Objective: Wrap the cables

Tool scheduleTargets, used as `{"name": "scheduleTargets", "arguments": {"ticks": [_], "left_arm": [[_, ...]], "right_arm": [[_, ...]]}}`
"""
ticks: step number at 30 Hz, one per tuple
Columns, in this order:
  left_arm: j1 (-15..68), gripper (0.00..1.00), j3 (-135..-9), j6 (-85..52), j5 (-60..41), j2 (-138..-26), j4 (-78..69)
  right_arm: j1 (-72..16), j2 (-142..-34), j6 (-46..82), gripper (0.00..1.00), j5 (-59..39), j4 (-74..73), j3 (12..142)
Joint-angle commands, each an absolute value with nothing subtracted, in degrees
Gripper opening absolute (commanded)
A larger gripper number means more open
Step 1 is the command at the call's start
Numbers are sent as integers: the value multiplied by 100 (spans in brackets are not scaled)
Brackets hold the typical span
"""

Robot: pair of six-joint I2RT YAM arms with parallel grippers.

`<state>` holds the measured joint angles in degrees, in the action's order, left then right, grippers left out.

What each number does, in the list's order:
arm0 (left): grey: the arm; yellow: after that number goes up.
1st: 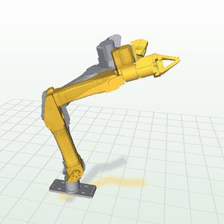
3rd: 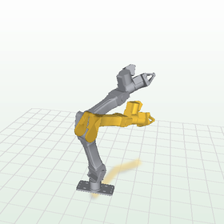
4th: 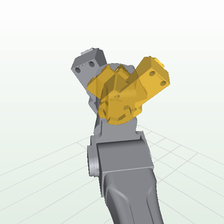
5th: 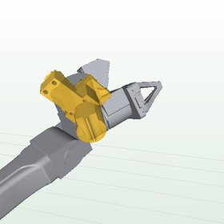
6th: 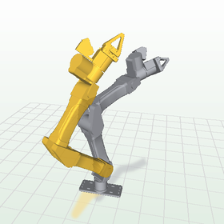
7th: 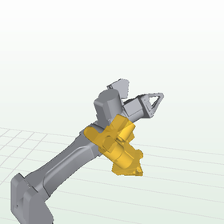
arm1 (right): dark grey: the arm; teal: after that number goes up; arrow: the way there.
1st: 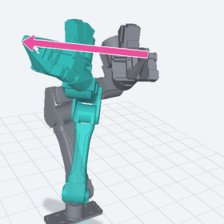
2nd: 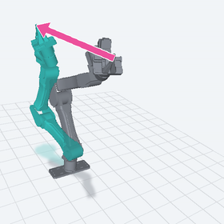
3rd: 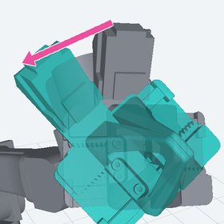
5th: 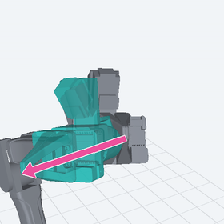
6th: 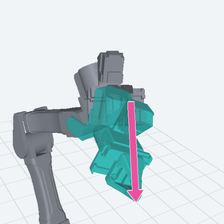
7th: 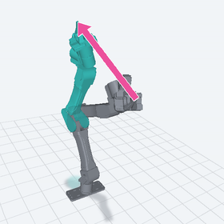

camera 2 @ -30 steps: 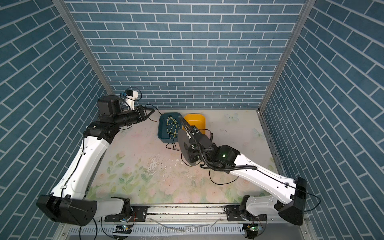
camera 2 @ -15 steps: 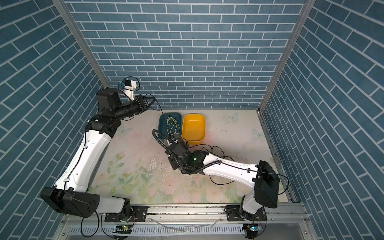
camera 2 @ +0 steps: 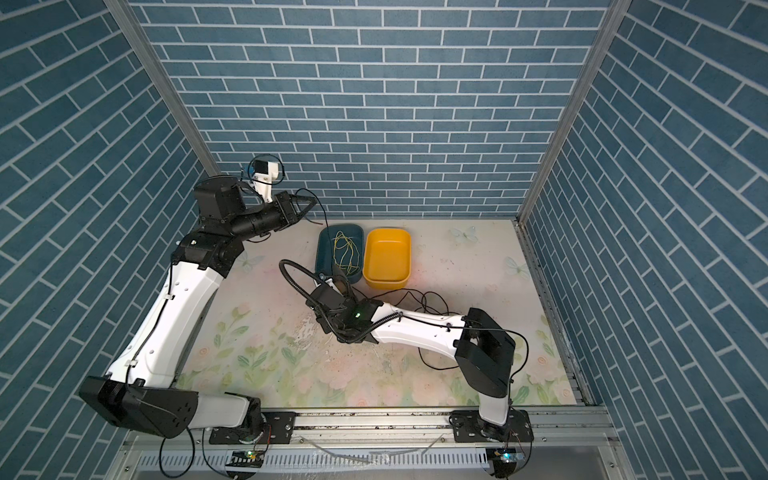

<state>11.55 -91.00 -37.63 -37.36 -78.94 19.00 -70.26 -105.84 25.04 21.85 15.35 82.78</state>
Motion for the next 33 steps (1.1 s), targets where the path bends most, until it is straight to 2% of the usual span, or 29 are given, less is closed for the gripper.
{"name": "scheduleTargets", "arguments": {"ticks": [1,12,19,27,31,33], "left_arm": [[1156,0,-8992,-3630,-3814,-7739,1829],[1159,0,-8905,-3573,-3806,-7698,1859],[1160,0,-8798,-3595,-3867,-7676,1777],[1160,0,-8771,-3603,-3869,-7665,1745],[1156,0,-8851,-3602,-3931,-7696,1775],[1168,0,-8864,-3603,-4040,-7700,1743]], "right_arm": [[-7062,-10699,2225,0,2430,1094,8630],[-7058,-10794,2328,0,2246,1026,8475],[-7075,-10664,2237,25,2221,1068,8459],[-7095,-10449,2180,41,2102,1097,8426],[-7125,-10257,2095,53,2057,1127,8381],[-7136,-10117,1991,62,2061,1140,8338]]}}
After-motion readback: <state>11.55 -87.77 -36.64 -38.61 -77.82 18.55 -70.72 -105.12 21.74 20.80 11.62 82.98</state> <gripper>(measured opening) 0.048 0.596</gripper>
